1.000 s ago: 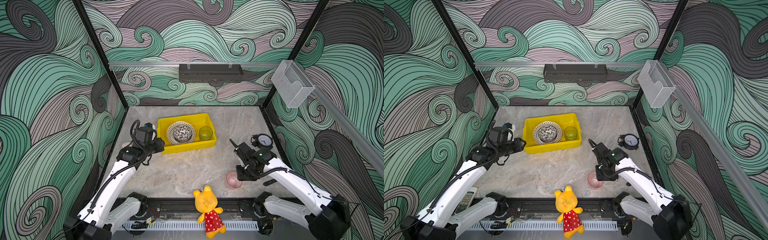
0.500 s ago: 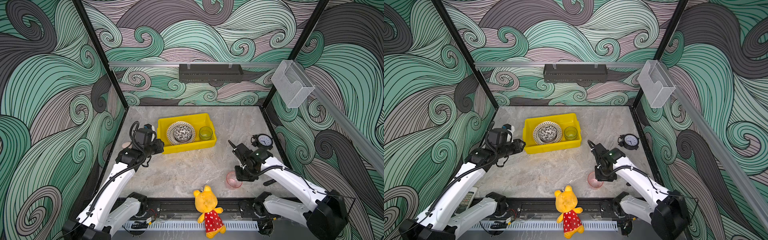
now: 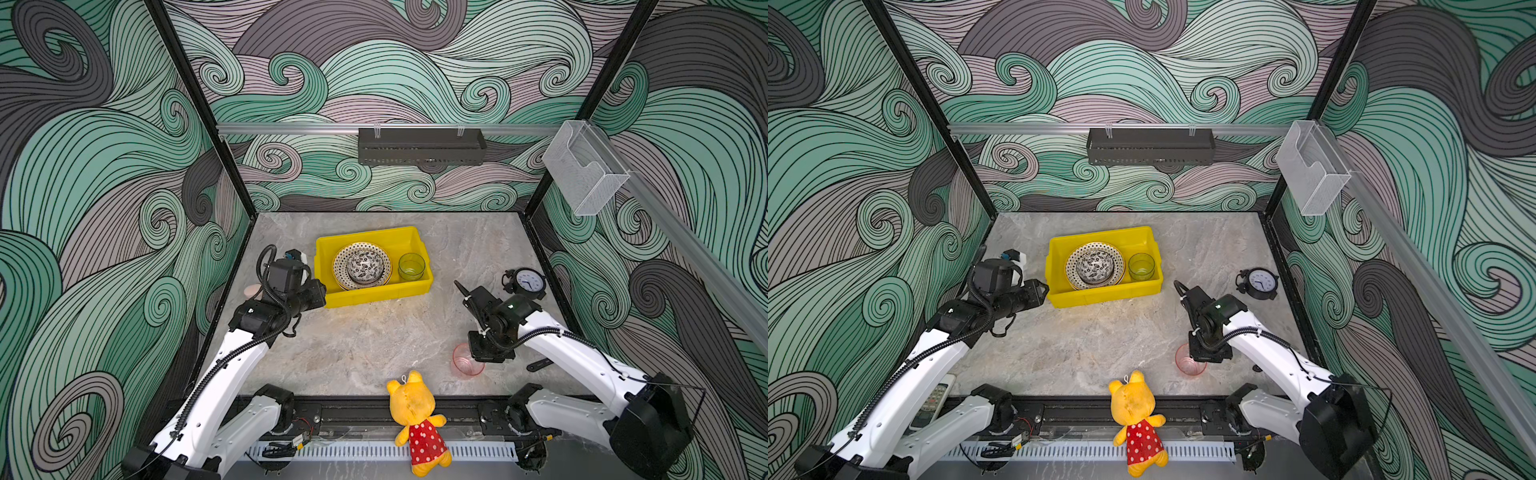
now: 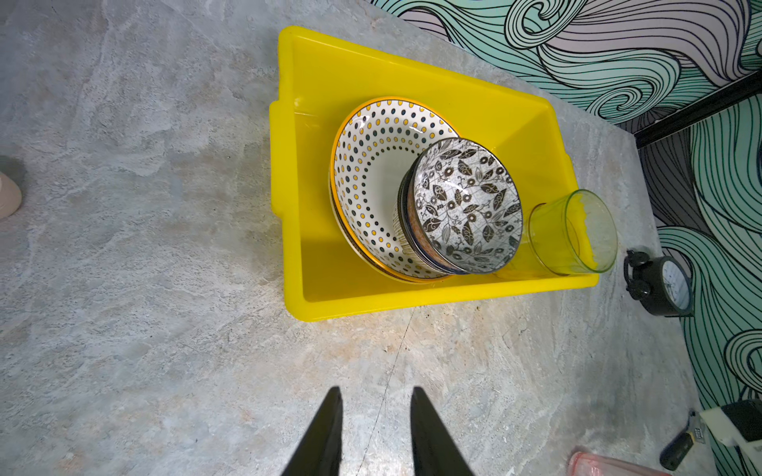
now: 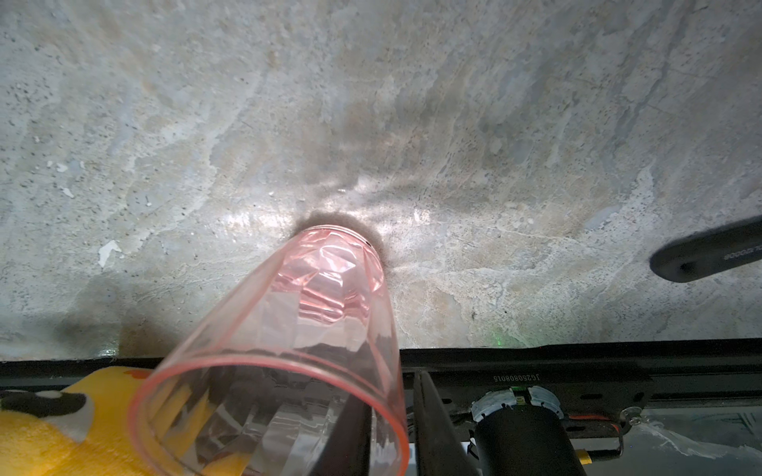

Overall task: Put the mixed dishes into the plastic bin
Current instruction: 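Lower the right gripper and grasp the pink glass cup rim, then lift the pink glass cup off the table with the right gripper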

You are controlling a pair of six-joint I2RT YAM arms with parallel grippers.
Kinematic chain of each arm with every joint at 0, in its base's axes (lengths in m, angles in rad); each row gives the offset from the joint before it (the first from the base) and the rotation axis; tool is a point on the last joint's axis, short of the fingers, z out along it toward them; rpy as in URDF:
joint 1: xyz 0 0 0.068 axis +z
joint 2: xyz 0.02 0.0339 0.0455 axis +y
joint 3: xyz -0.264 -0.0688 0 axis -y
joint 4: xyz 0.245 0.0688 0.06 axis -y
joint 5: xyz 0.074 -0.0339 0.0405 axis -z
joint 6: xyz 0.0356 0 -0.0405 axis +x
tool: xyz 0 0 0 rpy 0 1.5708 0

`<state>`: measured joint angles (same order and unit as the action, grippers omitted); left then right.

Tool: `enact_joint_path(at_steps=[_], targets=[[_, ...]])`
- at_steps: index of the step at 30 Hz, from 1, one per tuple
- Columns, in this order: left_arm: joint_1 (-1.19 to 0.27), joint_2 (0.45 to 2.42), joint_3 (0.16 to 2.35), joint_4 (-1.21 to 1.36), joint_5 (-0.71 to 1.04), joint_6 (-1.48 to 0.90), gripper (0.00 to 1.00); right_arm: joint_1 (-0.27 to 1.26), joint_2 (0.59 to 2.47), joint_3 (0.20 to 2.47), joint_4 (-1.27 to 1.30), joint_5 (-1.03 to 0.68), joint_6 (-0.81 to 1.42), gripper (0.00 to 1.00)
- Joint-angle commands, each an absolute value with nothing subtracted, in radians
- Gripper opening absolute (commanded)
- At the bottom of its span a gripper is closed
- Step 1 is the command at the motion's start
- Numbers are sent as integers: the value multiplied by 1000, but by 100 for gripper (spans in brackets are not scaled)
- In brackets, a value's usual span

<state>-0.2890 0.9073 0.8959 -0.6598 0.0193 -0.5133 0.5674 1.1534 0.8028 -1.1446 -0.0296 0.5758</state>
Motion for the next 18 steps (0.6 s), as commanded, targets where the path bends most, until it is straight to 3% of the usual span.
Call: enact_joint_path(at_steps=[1, 8, 18], targets=[[-279, 884, 902, -676, -12, -514, 31, 564, 1159, 788, -1143, -29, 603, 14], [-279, 882, 904, -681, -12, -513, 31, 564, 1153, 794, -1148, -14, 601, 1], [-279, 882, 913, -681, -2, -519, 31, 566, 1137, 825, -1154, -8, 594, 0]])
